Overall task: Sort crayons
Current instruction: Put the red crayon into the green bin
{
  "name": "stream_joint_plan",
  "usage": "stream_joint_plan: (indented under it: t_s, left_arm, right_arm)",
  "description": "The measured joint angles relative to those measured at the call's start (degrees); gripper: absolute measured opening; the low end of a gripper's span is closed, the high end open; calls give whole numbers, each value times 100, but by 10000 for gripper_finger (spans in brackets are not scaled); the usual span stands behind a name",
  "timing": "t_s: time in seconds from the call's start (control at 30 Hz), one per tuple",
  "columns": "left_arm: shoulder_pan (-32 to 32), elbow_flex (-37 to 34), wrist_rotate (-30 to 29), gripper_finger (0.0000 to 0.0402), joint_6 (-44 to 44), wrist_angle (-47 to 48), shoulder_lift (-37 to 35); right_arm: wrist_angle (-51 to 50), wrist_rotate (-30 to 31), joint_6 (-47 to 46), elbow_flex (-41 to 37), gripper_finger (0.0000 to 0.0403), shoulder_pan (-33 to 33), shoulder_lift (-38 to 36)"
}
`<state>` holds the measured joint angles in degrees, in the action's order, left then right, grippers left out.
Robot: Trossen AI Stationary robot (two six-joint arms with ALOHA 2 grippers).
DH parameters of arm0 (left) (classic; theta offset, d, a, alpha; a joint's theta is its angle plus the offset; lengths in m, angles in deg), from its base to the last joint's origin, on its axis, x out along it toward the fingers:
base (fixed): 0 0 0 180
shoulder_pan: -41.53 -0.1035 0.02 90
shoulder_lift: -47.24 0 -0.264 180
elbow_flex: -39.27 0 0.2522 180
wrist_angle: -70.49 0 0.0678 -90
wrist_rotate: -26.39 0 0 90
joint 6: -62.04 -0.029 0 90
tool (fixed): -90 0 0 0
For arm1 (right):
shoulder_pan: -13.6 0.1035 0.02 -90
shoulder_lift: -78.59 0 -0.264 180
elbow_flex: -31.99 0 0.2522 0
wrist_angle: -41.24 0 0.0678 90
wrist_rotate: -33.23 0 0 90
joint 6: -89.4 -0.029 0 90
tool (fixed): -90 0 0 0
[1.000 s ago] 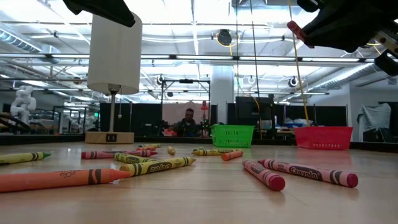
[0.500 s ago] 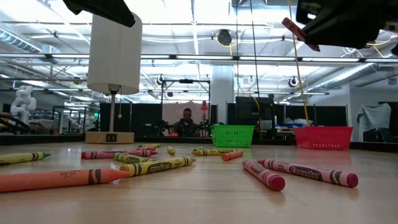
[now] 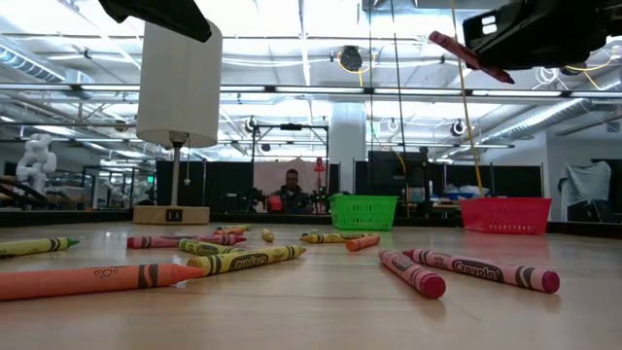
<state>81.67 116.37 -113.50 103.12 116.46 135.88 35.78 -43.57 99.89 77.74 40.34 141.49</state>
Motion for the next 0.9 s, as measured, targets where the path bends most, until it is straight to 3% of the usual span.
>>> stream_joint_plan:
  t_s: [0.23, 0.4, 0.47, 0.7, 0.9]
  left_arm:
    - [0, 1, 0, 77, 0, -4, 0]
    - [0, 0, 0, 77, 0, -5, 0]
    - [0, 0, 0, 77, 0, -7, 0]
    - [0, 1, 0, 77, 6, -37, 0]
    - [0, 1, 2, 77, 11, -34, 0]
  right_arm:
    - [-89, 8, -1443, 0, 4, -6, 0]
    - [-82, 69, -1932, 0, 4, -134, 0]
    - [-46, 396, -2064, 0, 4, -184, 0]
    - [59, 2384, -2596, 2, 4, -533, 233]
    - [94, 2740, -3057, 2, 4, -1182, 615]
